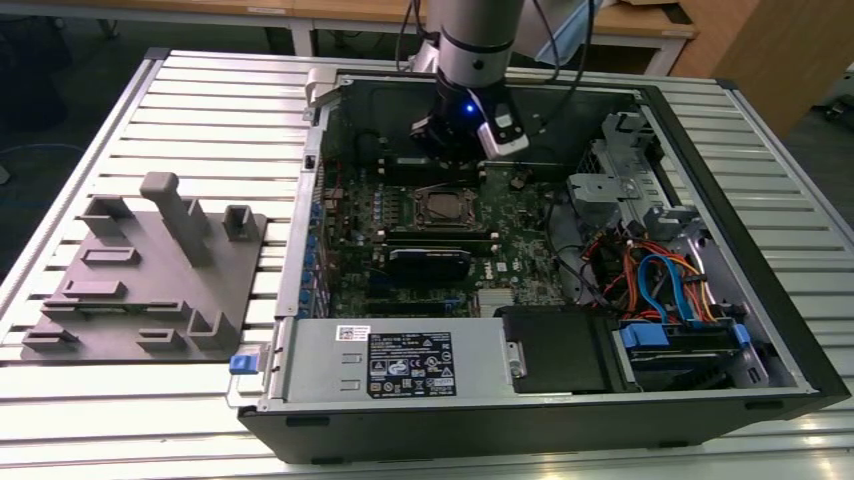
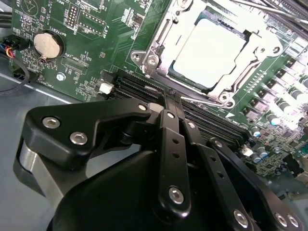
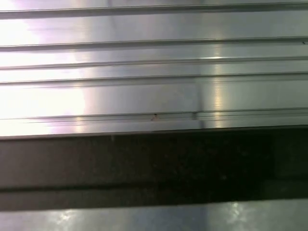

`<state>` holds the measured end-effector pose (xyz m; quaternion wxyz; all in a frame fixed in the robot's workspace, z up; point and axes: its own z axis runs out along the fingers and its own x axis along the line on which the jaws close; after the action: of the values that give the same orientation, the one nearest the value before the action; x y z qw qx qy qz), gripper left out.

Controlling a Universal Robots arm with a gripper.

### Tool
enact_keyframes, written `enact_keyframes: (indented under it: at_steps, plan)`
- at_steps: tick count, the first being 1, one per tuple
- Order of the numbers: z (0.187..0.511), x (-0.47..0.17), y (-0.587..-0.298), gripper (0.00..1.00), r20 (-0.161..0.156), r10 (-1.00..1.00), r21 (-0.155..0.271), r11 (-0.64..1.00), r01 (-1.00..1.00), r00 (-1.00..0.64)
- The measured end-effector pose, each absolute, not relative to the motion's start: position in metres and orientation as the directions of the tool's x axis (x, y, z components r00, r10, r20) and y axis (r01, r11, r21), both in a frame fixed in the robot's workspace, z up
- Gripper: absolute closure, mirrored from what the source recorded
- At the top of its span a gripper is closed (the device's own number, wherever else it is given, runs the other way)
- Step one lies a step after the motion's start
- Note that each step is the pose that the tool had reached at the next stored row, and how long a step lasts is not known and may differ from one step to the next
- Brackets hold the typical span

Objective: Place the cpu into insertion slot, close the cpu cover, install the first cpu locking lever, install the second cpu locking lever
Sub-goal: 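Install the first cpu locking lever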

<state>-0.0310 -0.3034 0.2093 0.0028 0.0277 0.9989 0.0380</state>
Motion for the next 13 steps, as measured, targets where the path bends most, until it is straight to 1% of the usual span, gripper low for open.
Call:
enact_keyframes:
  at_steps: [13]
  plan:
    - [0.2032, -0.0303, -0.3034, 0.90, -0.004, 0.055, 0.076, 0.996, 0.055, -0.998]
